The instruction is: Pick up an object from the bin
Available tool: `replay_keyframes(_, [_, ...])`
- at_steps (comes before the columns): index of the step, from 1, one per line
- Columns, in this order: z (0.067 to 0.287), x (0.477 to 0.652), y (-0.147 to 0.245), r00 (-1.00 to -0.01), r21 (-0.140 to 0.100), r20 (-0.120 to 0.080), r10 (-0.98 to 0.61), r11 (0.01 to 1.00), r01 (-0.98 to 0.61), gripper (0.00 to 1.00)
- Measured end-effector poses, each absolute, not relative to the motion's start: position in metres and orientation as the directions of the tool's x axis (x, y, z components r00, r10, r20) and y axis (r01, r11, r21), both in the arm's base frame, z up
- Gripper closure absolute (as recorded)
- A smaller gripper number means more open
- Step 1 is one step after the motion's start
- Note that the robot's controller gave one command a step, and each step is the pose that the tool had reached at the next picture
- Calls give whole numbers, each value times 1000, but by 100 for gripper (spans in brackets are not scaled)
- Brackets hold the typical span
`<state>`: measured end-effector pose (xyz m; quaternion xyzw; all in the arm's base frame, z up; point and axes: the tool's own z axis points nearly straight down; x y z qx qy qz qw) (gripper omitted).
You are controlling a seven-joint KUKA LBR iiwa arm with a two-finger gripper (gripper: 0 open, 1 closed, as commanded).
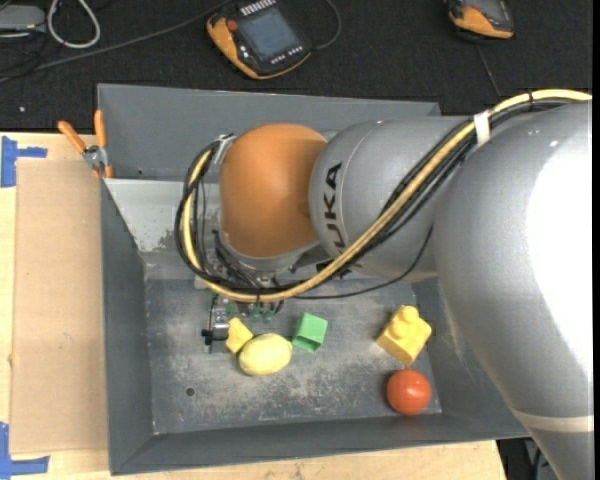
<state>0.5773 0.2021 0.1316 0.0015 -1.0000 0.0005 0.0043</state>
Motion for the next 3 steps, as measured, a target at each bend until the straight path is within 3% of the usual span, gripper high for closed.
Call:
replay_keyframes(1, [136,580,201,-1000,0,1,1,1000,1,0])
replay_keyframes(2, [70,558,132,-997,4,-2,83,997,83,0])
replay_keyframes(3, [104,542,126,-974,4,-4,-227,974,-227,0])
